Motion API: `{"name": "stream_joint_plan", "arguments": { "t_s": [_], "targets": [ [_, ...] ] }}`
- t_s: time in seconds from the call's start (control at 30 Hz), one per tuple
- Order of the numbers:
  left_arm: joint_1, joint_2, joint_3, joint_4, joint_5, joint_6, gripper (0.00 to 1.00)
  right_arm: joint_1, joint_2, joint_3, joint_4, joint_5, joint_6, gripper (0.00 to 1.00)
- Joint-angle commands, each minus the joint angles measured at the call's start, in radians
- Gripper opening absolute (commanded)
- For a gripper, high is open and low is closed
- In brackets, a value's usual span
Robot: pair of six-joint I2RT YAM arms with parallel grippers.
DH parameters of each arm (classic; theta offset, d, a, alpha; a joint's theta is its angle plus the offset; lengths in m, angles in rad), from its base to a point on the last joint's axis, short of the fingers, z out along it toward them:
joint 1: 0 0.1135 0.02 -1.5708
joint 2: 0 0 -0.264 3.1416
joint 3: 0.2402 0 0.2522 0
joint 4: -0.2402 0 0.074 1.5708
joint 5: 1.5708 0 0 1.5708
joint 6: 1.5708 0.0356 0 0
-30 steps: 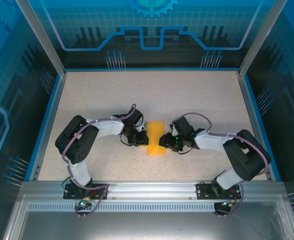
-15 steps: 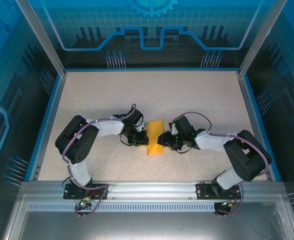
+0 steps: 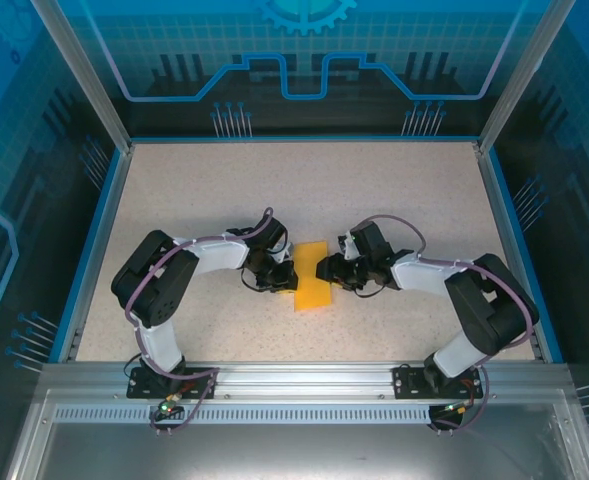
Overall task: Fold a paper plane with a square sheet of paper (pick it up from the middle)
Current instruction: Third fold the triangle at the center of the table.
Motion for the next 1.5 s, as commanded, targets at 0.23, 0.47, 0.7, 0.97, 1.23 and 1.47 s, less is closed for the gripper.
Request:
{"name": "stream_joint_plan", "arguments": {
  "t_s": [0.23,0.47,0.7,0.97,1.23,1.47],
  "targets": [
    [-0.015,-0.139,-0.057,0.013,-0.035,0.028,0.29,-0.019,0.020,0.008,-0.059,0.014,0.022,0.20],
    [-0.118,-0.315,-0.108,0.029,-0.133,0.129,0.49,-0.019,0.022,0.029,-0.096,0.009,0.045,0.12],
    [-0.358,-0.337,-0.110,0.024,-0.413,0.233,0.62,-0.020,0.016,0.049,-0.136,0.000,0.051,0.12],
    [-0.530,-0.251,-0.065,0.066,-0.680,0.247,0.65,-0.025,0.021,0.051,-0.134,-0.019,0.056,0.12],
    [-0.585,-0.127,-0.004,0.091,-0.842,0.250,0.65,-0.031,0.030,0.050,-0.122,-0.038,0.063,0.12],
    [-0.590,-0.114,0.007,0.107,-0.911,0.230,0.59,-0.039,0.032,0.049,-0.122,-0.044,0.063,0.13]
  ]
}}
